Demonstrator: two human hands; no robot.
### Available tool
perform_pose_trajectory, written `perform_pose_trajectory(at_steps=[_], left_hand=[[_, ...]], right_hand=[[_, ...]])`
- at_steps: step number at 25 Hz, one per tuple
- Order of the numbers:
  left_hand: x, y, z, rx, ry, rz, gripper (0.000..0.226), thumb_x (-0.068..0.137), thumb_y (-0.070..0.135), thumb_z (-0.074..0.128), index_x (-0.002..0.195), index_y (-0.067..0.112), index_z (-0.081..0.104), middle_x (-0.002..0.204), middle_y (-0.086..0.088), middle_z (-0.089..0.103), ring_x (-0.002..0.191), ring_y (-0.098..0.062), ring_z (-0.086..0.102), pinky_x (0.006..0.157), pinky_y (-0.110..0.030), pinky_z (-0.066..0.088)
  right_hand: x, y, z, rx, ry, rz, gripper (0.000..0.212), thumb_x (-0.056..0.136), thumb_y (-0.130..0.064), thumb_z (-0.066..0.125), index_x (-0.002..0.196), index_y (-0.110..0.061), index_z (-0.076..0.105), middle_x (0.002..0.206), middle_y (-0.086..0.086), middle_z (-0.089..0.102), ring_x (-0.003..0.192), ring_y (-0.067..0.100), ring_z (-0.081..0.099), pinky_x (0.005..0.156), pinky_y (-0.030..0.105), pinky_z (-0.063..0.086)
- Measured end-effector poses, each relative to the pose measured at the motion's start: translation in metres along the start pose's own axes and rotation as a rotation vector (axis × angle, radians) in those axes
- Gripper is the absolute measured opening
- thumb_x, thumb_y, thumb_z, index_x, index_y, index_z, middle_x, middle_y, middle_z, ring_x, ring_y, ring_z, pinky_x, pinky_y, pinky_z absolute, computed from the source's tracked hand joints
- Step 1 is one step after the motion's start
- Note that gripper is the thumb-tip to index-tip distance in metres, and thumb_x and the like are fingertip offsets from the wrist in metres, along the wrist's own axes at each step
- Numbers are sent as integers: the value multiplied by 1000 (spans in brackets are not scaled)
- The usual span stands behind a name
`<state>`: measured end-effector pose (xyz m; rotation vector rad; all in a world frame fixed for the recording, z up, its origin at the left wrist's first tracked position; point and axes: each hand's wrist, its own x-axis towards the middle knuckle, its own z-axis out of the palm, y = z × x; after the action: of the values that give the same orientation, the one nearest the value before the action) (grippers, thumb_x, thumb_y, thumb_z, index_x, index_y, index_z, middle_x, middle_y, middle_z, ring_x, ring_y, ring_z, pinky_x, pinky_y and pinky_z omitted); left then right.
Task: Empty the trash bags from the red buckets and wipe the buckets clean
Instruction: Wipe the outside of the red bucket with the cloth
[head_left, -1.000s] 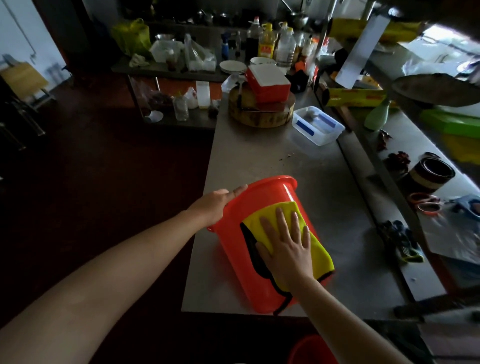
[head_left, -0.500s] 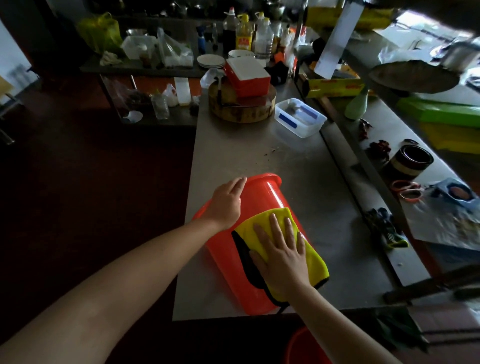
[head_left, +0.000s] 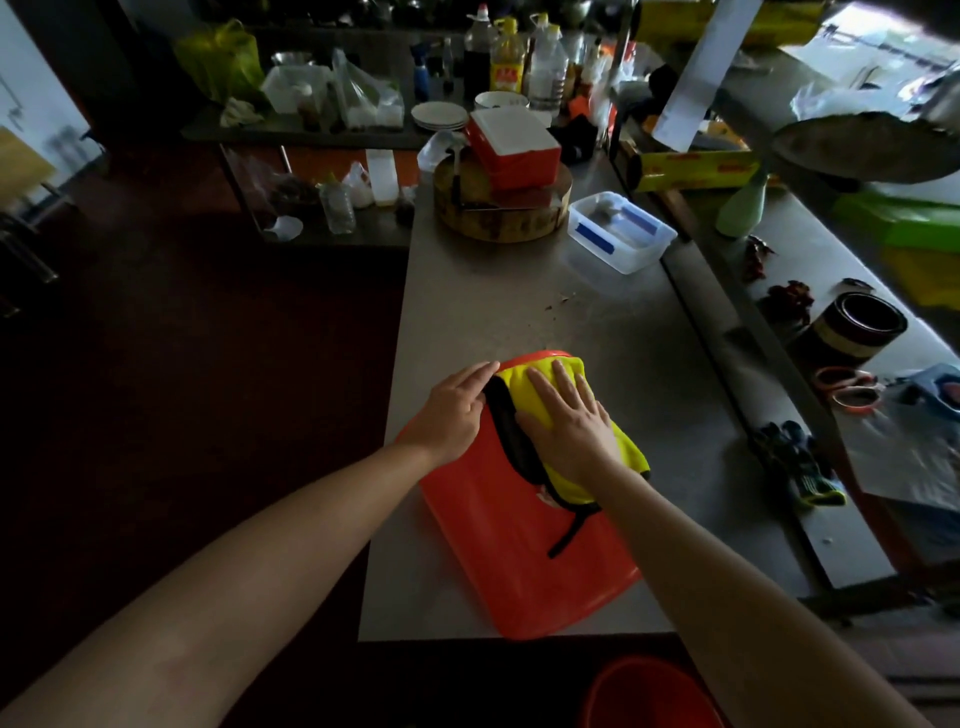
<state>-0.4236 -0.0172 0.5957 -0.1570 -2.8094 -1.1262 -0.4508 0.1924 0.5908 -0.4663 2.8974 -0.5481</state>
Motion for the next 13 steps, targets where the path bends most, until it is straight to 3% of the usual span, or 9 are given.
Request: perform_pose_trajectory(at_steps=[7,13], left_hand=[[-8,3,-3,73,4,37,52,102,7,40,153,11,37,156,-8,39,145,-18,33,114,-10,13],[-1,18,1,102,-1,26,51,103,6,40,154,9,34,158,-7,36,145,-19,32,113,-13,13]], right_hand=[[-92,26,22,-69,103,12,65,98,-75,22,156,-53,1,169,-11,-4,156,18,-11,126,47,7],[-138,61,41,3,199,83,66,94,-75,29,152,-42,33,165,-2,27,155,22,14,123,48,20]])
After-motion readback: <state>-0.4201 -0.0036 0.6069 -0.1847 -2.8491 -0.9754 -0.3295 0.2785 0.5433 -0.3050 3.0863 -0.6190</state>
